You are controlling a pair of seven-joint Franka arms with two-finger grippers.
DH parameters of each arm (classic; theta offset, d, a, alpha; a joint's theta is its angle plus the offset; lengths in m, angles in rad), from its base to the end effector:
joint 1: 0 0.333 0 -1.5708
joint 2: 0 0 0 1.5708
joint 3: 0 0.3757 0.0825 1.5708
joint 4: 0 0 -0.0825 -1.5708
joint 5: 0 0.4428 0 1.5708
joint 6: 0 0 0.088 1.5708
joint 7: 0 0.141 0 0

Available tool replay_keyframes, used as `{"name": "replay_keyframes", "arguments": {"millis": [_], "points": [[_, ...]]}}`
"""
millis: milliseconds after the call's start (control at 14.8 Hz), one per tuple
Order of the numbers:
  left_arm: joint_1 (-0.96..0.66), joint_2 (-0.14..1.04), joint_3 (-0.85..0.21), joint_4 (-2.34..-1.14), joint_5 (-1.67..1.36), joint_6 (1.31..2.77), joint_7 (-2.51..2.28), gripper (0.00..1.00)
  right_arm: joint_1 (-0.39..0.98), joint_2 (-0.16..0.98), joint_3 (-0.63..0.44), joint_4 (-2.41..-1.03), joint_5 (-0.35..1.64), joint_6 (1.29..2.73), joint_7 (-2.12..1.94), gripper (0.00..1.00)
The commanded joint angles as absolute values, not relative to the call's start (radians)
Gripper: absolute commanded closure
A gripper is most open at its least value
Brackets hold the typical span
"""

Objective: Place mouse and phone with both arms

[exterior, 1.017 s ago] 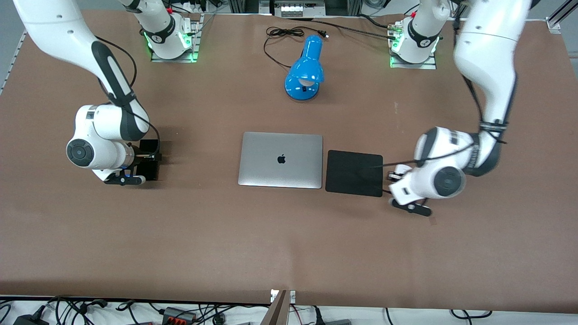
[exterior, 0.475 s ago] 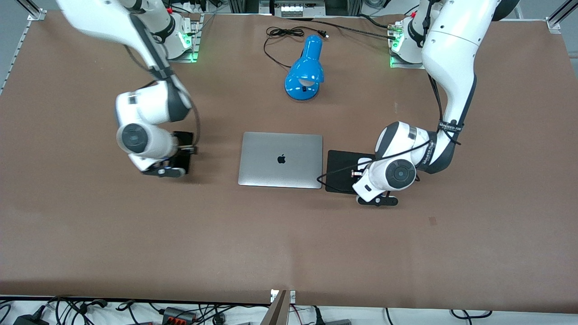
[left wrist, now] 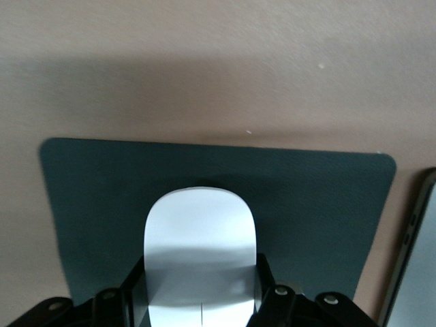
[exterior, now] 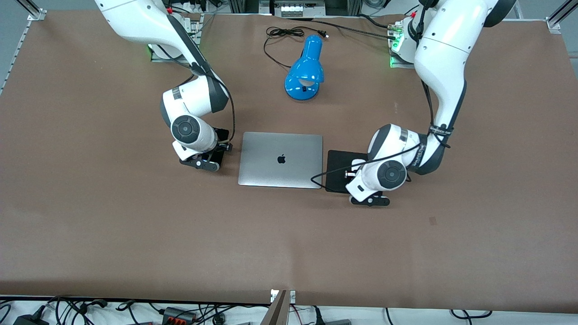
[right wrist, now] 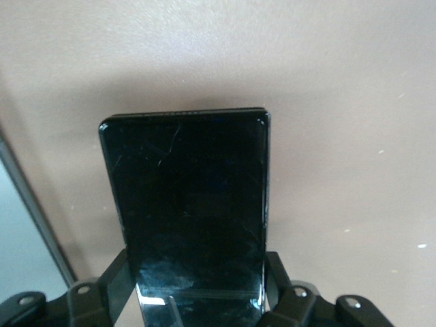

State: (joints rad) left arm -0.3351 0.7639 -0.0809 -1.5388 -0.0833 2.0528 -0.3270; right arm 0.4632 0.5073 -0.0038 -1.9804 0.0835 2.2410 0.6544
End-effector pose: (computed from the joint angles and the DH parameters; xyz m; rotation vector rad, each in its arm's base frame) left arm 0.6907 -0.3051 0.1564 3.0832 -0.0396 -0.4302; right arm 0.5720 0.2882 0.1619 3.0132 -0.3859 -0.3654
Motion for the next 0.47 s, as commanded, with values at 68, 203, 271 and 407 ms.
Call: {"name": "replay_keyframes", "arguments": {"millis": [68,203,271,407], "points": [[-0.354,0.788,-0.075,-1.516,-0.097,2.057,-0.321,0.44,0.462,0.525,-0.011,-1.979,0.181,2.275,0.676,0.64],[-0.36,0.798,-0.075,-1.516,-0.098,2.066,-0.321,0.34,0.459,0.526,-0.012,-1.979,0.19,2.289,0.676,0.64],[-0.359,0.799,-0.074,-1.516,-0.098,2.068,-0.321,0.33,0.453,0.525,-0.012,-1.977,0.19,2.293,0.673,0.64],[-0.359,0.796,-0.075,-1.516,-0.098,2.065,-0.324,0.0,0.449,0.532,-0.012,-1.962,0.19,2.292,0.66,0.64]]}}
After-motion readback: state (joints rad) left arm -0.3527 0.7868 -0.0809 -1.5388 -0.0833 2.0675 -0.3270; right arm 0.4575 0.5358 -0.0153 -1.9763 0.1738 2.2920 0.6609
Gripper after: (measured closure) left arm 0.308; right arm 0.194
